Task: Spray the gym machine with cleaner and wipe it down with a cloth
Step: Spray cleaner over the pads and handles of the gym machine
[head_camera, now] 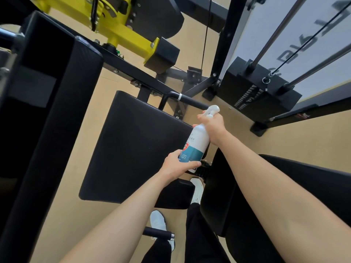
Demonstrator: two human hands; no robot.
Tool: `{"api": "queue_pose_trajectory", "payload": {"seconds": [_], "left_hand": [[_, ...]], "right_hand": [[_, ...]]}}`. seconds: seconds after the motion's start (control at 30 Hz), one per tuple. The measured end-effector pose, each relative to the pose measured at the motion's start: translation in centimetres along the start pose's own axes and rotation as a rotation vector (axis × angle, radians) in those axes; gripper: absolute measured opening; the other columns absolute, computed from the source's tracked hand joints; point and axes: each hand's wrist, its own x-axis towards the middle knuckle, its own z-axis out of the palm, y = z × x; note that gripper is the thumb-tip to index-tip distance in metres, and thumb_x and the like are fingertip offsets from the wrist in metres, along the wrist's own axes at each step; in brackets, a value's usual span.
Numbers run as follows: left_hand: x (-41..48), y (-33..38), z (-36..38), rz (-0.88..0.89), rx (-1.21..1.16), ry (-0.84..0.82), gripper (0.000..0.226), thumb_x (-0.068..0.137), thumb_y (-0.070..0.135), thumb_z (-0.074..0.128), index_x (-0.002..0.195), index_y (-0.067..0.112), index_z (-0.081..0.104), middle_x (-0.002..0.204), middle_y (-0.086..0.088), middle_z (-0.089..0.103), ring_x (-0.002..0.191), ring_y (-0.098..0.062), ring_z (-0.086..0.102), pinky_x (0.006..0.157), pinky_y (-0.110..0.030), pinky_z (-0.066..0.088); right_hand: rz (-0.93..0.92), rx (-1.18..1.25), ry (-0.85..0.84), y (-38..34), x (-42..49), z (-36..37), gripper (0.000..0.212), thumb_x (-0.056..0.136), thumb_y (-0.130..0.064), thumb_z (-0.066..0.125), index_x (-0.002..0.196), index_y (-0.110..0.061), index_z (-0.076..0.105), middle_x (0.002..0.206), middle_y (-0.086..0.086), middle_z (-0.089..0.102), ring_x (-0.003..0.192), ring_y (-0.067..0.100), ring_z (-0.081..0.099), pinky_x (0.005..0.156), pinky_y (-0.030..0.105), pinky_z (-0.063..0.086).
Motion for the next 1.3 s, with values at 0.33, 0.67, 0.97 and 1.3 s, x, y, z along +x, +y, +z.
{"api": "queue_pose_trajectory", "payload": {"seconds": [0.33, 0.67, 0.97, 1.3], "left_hand": [[-1.2, -0.8, -0.7, -0.016, 0.047, -0.057, 0.052, 0.077, 0.046, 0.086, 0.118, 0.025, 0.061, 0.109, 0.002, 0.067, 0.100, -0.015, 0.069, 0.084, -0.031, 0.062], [-11.8, -8.2, 0.2, -0.078, 0.023, -0.105, 0.049, 0.073, 0.048, 0.088, 0.109, 0.026, 0.065, 0.103, 0.001, 0.070, 0.089, -0.010, 0.068, 0.073, -0.020, 0.055], [-21.8, -18.3, 0.0, -0.050, 0.017, -0.136, 0.068, 0.063, 0.053, 0.091, 0.118, 0.029, 0.060, 0.111, 0.006, 0.069, 0.100, -0.010, 0.070, 0.088, -0.034, 0.062], [-32.0, -24.0, -1.4, 0.160, -0.078, -0.142, 0.075, 0.061, 0.033, 0.098, 0.125, 0.029, 0.058, 0.116, 0.011, 0.072, 0.107, -0.007, 0.070, 0.096, -0.038, 0.059]], "right_hand": [[0.035, 0.101, 0.161, 2.2, -2.2, -1.0, 0.034, 0.092, -0.013, 0.072, 0.120, -0.018, 0.054, 0.107, 0.008, 0.065, 0.079, 0.026, 0.078, 0.070, 0.040, 0.066], [0.137, -0.081, 0.100, 9.4, -11.1, 2.1, 0.030, 0.089, -0.009, 0.071, 0.116, -0.009, 0.057, 0.109, 0.015, 0.068, 0.079, 0.027, 0.076, 0.061, 0.037, 0.061], [-0.021, -0.245, 0.068, 18.3, -22.5, 6.3, 0.020, 0.095, -0.019, 0.070, 0.093, -0.021, 0.051, 0.099, 0.010, 0.067, 0.070, 0.019, 0.075, 0.068, 0.037, 0.063], [-0.414, -0.384, -0.124, 21.1, -37.2, 10.6, 0.024, 0.099, -0.024, 0.066, 0.100, -0.001, 0.060, 0.076, 0.010, 0.071, 0.067, 0.020, 0.076, 0.067, 0.035, 0.061]]}}
